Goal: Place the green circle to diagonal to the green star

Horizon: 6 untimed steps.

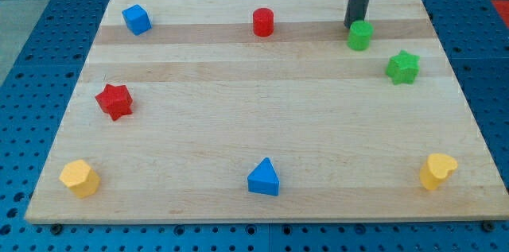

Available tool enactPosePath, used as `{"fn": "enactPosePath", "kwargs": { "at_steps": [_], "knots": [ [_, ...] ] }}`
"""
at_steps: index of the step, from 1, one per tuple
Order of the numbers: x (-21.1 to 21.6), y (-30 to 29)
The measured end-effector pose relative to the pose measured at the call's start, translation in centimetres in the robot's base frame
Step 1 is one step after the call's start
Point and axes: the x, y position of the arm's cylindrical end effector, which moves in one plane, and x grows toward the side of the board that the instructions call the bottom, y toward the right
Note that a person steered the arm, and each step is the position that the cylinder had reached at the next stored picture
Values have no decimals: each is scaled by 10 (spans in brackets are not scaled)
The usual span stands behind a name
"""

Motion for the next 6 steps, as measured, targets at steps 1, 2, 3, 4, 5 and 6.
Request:
{"fn": "enactPosePath", "kwargs": {
  "at_steps": [1,2,3,4,5,6],
  "knots": [
    [11,-27],
    [40,-46],
    [94,-12],
    [102,16],
    [96,17],
    [49,1]
  ]
}}
